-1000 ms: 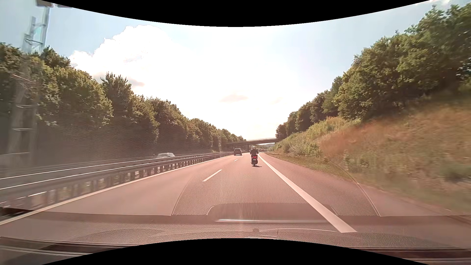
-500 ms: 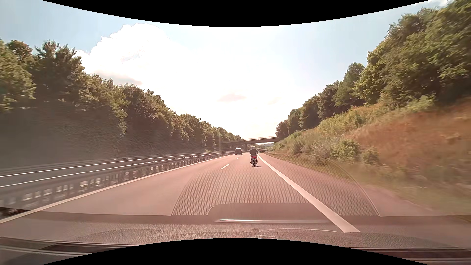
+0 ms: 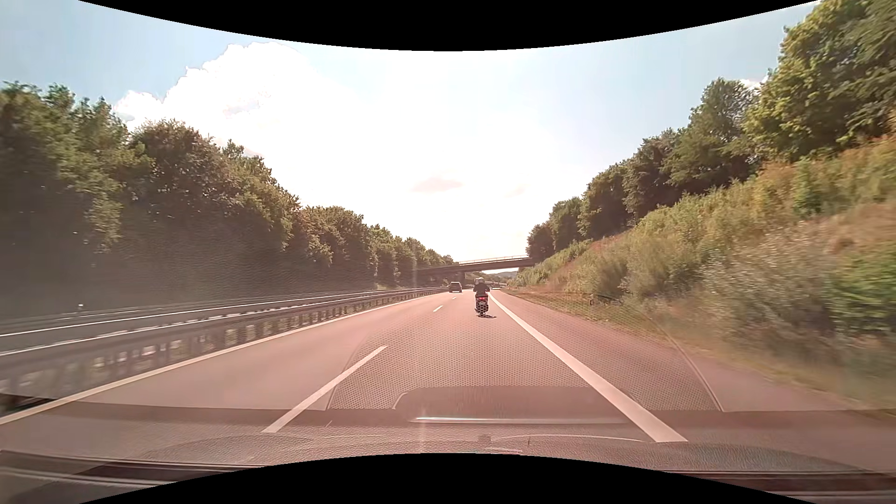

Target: Follow the waypoints while adhering to traffic rules and regulations

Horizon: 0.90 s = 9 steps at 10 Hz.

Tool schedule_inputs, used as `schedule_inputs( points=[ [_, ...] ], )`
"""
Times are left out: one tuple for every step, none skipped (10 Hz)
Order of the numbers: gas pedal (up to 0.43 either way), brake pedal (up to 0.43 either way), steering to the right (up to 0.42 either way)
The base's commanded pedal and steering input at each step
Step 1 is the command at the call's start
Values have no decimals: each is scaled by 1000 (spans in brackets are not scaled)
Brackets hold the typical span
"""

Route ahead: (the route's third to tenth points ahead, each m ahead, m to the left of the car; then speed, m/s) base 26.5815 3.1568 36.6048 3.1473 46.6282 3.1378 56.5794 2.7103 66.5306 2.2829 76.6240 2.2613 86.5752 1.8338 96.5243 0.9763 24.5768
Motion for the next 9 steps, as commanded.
schedule_inputs(
  points=[
    [220,12,5],
    [209,12,5],
    [209,12,4],
    [209,12,4],
    [197,12,3],
    [197,12,2],
    [197,12,0],
    [189,12,0],
    [157,12,0]
  ],
)
